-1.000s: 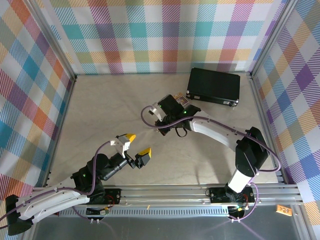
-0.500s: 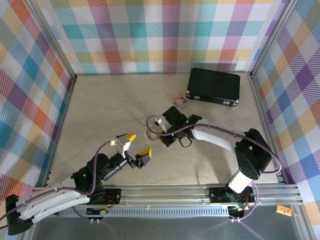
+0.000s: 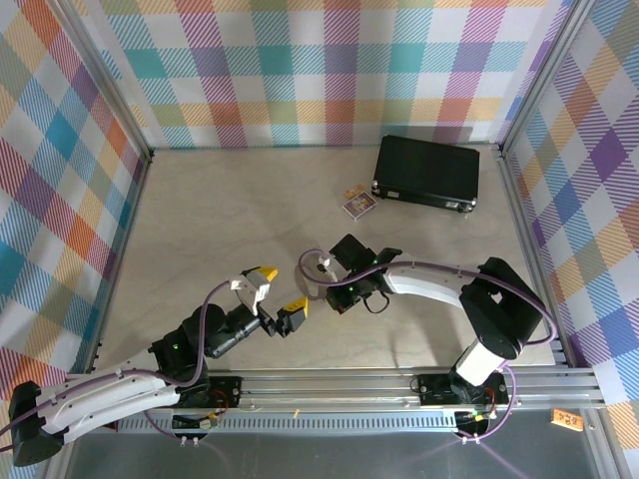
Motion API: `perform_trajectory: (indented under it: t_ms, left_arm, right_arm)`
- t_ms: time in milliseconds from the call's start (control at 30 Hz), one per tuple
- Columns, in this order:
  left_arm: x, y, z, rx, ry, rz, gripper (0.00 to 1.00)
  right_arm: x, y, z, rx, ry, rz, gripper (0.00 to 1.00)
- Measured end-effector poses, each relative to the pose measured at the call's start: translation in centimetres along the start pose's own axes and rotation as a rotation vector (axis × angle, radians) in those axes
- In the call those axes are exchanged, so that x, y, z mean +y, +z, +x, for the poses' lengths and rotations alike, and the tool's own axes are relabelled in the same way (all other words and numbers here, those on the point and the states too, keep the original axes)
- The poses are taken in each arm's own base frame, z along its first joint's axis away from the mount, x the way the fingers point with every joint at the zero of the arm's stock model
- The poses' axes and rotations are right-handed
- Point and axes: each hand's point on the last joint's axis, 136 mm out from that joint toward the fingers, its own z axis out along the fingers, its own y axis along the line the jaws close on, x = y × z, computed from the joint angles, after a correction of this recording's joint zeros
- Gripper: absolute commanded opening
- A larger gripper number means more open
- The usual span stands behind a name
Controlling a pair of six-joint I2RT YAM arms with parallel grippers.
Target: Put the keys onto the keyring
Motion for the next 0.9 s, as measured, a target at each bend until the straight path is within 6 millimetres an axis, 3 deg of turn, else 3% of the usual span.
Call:
perform_trajectory:
  t_ms: [233, 367, 600, 733, 900]
  left_arm:
    - [-0.2, 0.6, 0.1, 0.002, 0.009, 0.002, 1.00]
    - [-0.2, 0.8, 0.3, 0.008, 0.011, 0.003, 1.00]
    - [-0.3, 0.8, 0.2, 0.002, 0.012, 0.004, 1.00]
    - [-0.3, 0.8, 0.0, -0.006, 0.015, 0.005, 1.00]
    - [-0.3, 0.8, 0.1, -0.003, 0.019, 0.005, 1.00]
  right_arm:
    - [0.5, 1.5, 3.0, 0.051, 0.044, -0.028, 0.00]
    - [1.0, 1.8, 3.2, 0.040, 0.066, -0.044, 0.00]
    - [1.6, 1.9, 3.7, 0.019, 0.075, -0.058, 0.14]
    - [2.0, 2.3, 5.1, 0.040, 0.077, -0.061, 0.24]
    - [2.3, 1.3, 5.1, 0.006, 0.072, -0.063, 0.39]
